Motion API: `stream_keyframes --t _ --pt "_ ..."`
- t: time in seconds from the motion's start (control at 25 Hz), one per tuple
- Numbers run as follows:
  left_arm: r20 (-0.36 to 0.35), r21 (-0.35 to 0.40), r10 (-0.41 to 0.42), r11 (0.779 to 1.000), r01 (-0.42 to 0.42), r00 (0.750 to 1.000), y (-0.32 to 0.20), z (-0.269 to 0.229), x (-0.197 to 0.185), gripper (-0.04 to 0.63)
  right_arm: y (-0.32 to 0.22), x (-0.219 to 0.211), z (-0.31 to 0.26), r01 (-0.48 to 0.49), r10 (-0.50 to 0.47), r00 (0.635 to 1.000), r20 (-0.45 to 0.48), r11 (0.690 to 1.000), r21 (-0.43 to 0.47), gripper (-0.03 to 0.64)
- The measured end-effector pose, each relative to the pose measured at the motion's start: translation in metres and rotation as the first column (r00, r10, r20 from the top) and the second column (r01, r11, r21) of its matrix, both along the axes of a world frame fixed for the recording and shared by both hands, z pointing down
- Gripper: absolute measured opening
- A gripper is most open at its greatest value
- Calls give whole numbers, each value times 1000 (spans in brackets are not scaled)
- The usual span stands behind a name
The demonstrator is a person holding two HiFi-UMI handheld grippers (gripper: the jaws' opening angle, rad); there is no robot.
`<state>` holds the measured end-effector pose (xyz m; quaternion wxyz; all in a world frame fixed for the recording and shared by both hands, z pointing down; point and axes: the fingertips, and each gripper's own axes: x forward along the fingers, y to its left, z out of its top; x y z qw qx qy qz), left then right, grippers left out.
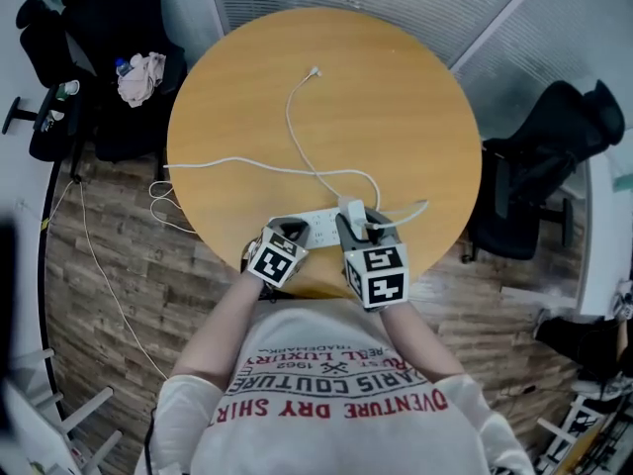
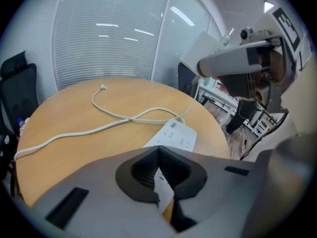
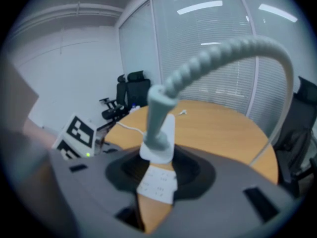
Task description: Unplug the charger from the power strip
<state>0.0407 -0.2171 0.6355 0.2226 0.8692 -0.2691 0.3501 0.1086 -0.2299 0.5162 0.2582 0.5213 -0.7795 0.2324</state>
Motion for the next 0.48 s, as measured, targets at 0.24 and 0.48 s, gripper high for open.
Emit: stream_keyframes --t 0.24,0.48 --pt "-151 216 -107 967 138 983 -34 -92 -9 34 -9 3 -46 20 -28 998 57 991 129 156" --pt "-297 356 -140 902 245 945 -48 -189 -25 34 -24 -3 -89 40 -70 991 113 968 250 155"
